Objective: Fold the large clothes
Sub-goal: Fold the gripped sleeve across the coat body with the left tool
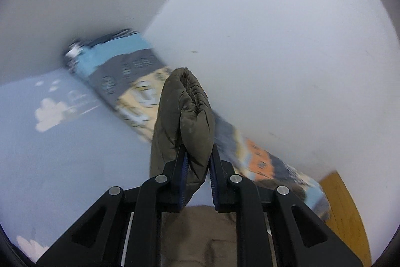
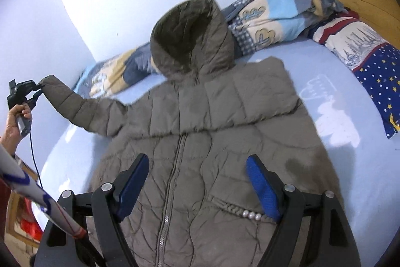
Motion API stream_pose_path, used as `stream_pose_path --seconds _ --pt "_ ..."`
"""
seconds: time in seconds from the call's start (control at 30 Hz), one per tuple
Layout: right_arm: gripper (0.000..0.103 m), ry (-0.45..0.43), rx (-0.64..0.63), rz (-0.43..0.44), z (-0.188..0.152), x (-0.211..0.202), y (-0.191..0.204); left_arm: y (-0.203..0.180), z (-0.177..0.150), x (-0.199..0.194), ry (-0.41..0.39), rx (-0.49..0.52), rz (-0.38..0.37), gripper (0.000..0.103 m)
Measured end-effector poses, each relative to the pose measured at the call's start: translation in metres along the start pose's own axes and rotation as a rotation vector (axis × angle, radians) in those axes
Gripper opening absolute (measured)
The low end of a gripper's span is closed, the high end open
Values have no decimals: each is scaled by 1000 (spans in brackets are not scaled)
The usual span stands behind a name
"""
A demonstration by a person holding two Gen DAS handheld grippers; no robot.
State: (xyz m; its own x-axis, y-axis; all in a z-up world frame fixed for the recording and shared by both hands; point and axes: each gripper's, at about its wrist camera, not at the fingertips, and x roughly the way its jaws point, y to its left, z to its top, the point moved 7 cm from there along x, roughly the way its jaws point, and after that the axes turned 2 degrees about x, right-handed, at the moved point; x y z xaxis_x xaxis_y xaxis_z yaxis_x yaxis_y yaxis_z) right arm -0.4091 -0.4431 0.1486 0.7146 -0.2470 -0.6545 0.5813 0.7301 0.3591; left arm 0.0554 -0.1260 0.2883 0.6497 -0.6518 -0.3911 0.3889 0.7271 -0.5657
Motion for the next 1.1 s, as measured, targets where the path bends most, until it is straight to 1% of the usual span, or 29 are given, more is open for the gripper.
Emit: stream_pose_path --seconds 0.17,0.3,0.43,0.57,0.6,0.73,0.83,1.03,1.1 --pt "84 -67 47 5 19 -25 -16 -92 -28 -6 44 105 -64 15" --pt "84 -112 84 5 29 -42 -30 -148 -58 -2 88 164 -92 15" --pt "84 -155 86 -29 37 -55 -44 -194 -95 9 134 215 -109 15" --pt "84 -175 145 -12 44 -65 -62 -232 -138 22 189 264 -131 15" --pt "84 -177 162 -5 45 -67 -66 -244 -154 27 210 283 -139 15" --pt "84 -180 193 7 46 -73 -75 -276 -204 43 273 328 -162 15" --pt "84 -179 215 20 46 -76 -81 -295 -244 56 319 339 -176 15" --pt "84 -181 245 33 47 -81 -91 -302 -308 91 400 334 -158 15" --pt "84 -177 259 37 47 -81 -95 -304 -330 98 418 351 -148 15"
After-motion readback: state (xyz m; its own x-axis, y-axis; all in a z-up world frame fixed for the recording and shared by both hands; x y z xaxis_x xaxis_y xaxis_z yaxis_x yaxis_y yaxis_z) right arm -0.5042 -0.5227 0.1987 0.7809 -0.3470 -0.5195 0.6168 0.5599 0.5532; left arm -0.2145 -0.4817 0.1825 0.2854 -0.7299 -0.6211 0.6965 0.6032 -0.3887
